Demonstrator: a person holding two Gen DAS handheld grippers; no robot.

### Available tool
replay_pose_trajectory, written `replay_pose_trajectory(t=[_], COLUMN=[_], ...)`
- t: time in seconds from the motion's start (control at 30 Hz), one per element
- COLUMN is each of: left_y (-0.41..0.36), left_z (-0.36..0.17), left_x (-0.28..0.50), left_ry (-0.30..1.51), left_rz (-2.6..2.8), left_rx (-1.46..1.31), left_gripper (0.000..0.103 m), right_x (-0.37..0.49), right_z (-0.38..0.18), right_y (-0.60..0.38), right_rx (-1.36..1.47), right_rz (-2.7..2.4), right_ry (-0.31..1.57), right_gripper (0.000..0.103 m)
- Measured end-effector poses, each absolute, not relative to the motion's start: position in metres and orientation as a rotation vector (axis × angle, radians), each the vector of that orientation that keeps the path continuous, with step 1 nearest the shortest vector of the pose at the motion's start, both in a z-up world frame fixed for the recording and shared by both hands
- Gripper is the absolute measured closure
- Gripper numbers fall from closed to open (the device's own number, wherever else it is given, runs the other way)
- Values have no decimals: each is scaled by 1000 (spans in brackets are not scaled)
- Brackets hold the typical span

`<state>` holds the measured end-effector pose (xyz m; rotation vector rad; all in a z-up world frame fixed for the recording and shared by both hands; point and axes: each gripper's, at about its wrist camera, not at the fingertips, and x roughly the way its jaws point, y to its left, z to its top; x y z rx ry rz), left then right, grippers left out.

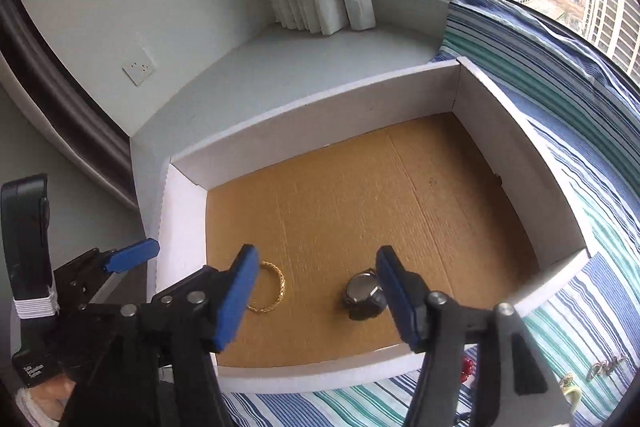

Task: Organize jewelry
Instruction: 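Carry the gold bangle and black watch into the white box and open both grippers, then withdraw both grippers from the box back over the jewelry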

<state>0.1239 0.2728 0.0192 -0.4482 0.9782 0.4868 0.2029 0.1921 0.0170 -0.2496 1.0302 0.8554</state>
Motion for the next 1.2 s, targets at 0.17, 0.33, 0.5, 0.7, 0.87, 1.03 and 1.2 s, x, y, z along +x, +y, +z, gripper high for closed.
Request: replay_pose_trajectory(t=[0.17,0.33,0.5,0.7,0.87,1.03,1.2], left_y=[234,175,106,34,-11,-23,-8], left_z=[59,72,56,22,10,12,5], left_x=[107,101,101,94,76,59,55], left_ry=[824,739,739,768,784,766,797], left_rz=[407,261,73,-73,-144,-194,-170], left_rx=[-371,-288,-224,-135,-24,-3,-52], left_gripper=[6,5,5,5,5,5,5], right_x=[171,135,97,51,17,-8,-17], right_z=[70,88,66,40,11,-11,-26], right_y=[142,66,-13,-97,-142,-163,-171], right_rx=[-208,-200,-259,-137,-85,-85,-81], right_rz=[851,749,554,459,418,303,262], right_ry=[855,745,687,652,670,669,763], right_gripper=[37,30,30,19,18,18,18])
